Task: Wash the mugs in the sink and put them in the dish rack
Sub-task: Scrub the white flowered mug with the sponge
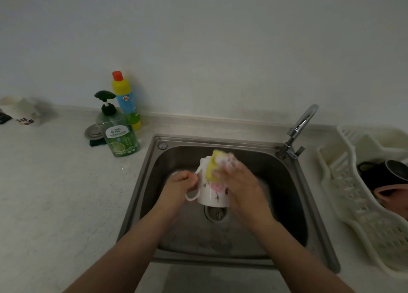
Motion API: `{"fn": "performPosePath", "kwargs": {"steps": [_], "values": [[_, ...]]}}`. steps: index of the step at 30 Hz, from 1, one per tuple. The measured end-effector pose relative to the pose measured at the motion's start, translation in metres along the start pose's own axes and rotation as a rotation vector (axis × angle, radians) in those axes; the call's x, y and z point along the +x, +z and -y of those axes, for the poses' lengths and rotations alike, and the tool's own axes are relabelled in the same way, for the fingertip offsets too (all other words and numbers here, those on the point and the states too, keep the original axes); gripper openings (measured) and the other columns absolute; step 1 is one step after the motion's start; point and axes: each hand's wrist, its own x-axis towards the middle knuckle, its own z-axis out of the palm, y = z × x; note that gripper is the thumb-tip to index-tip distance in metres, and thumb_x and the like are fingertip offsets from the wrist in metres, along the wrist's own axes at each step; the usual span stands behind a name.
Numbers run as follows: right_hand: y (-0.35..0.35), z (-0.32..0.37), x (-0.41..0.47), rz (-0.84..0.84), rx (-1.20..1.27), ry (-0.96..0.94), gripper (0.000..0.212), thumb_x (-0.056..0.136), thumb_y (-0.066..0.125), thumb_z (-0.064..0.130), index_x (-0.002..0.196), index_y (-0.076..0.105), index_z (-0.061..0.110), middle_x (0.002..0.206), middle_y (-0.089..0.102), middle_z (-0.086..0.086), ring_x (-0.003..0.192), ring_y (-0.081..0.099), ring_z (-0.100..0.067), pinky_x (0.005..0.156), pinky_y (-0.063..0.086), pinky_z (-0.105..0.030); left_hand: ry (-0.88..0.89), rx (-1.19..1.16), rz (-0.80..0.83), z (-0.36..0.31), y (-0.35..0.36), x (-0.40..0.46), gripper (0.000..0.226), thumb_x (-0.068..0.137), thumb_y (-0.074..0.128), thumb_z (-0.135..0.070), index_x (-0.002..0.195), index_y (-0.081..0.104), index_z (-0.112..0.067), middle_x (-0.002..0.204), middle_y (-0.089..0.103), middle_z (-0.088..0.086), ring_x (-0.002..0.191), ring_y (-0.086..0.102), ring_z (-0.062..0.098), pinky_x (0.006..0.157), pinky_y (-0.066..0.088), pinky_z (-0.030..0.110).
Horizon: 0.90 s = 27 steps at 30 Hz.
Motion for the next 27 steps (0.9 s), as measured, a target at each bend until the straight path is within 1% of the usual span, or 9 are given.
{"fn": "performPosePath", "kwargs": {"steps": [2,5,7,11,15,17,21,25,27], "values": [[-0.003,0.005,0.002,-0.073,0.092,0.156,0.041,0.09,0.053,0.01,0.13,0.059,0.018,0.146,0.046,-0.002,0.139,0.038,-0.021,0.112,0.034,-0.042,-0.016,-0.068,0.018,-0.001,-0.004,0.0,0.028,0.097,0.053,-0.013,0.072,0.064,-0.012,0.086,0.062,0.017,0.079,0.057,0.027,0.074,0.048,0.039],[0.001,0.015,-0.038,-0.007,0.241,0.069,0.04,0.092,0.045,0.011,0.127,0.062,0.017,0.145,0.048,0.0,0.141,0.036,-0.019,0.116,0.029,-0.034,-0.027,-0.133,0.034,-0.004,-0.014,0.002,0.031,0.095,0.055,-0.015,0.068,0.07,-0.017,0.092,0.067,0.017,0.083,0.061,0.029,0.074,0.05,0.04],[-0.002,0.013,-0.041,0.031,0.311,0.028,0.04,0.092,0.045,0.011,0.128,0.062,0.018,0.144,0.048,0.0,0.141,0.035,-0.017,0.117,0.027,-0.03,-0.026,-0.191,0.044,-0.005,-0.015,0.001,0.022,0.091,0.058,-0.017,0.073,0.07,-0.013,0.096,0.067,0.02,0.086,0.061,0.03,0.076,0.051,0.041],[-0.011,0.011,0.007,-0.077,0.317,0.182,0.037,0.096,0.042,0.022,0.126,0.064,0.018,0.144,0.05,0.0,0.139,0.039,-0.016,0.115,0.032,-0.032,-0.023,-0.242,0.026,-0.006,-0.009,0.004,0.021,0.096,0.052,-0.017,0.09,0.066,-0.003,0.096,0.068,0.022,0.086,0.065,0.032,0.078,0.054,0.044],[-0.005,0.025,-0.04,-0.064,0.322,0.006,0.037,0.092,0.045,0.008,0.122,0.065,0.016,0.143,0.049,0.002,0.14,0.038,-0.016,0.115,0.03,-0.03,-0.008,-0.214,0.033,-0.011,-0.011,0.007,0.02,0.096,0.052,-0.017,0.084,0.063,-0.004,0.083,0.069,0.015,0.076,0.063,0.027,0.063,0.055,0.032],[-0.007,0.018,-0.036,-0.053,0.357,-0.032,0.038,0.092,0.046,0.007,0.125,0.062,0.018,0.144,0.046,0.004,0.14,0.037,-0.014,0.115,0.03,-0.03,-0.005,-0.212,0.046,-0.008,-0.016,0.006,0.018,0.091,0.057,-0.02,0.083,0.062,-0.004,0.082,0.068,0.015,0.078,0.061,0.028,0.065,0.055,0.034],[-0.021,0.015,0.008,-0.157,0.519,0.284,0.035,0.096,0.044,0.022,0.126,0.063,0.017,0.145,0.048,0.001,0.138,0.04,-0.011,0.11,0.039,-0.038,-0.01,-0.305,0.098,-0.008,-0.015,0.003,0.045,0.086,0.062,-0.025,0.112,0.058,0.011,0.109,0.063,0.031,0.097,0.061,0.038,0.082,0.054,0.046],[-0.015,0.034,-0.042,-0.155,0.513,0.111,0.035,0.095,0.045,0.012,0.125,0.061,0.019,0.14,0.053,0.004,0.134,0.045,-0.012,0.11,0.039,-0.035,0.033,-0.281,0.079,-0.01,-0.019,0.006,0.058,0.084,0.066,-0.032,0.118,0.055,0.013,0.107,0.061,0.03,0.092,0.061,0.035,0.074,0.056,0.039],[-0.016,0.022,-0.026,-0.146,0.573,0.17,0.033,0.098,0.044,0.015,0.126,0.062,0.022,0.141,0.052,0.008,0.135,0.044,-0.008,0.11,0.038,-0.032,0.052,-0.223,0.079,-0.008,-0.02,0.005,0.057,0.084,0.066,-0.035,0.112,0.057,0.014,0.101,0.061,0.029,0.087,0.058,0.036,0.072,0.054,0.038]]}}
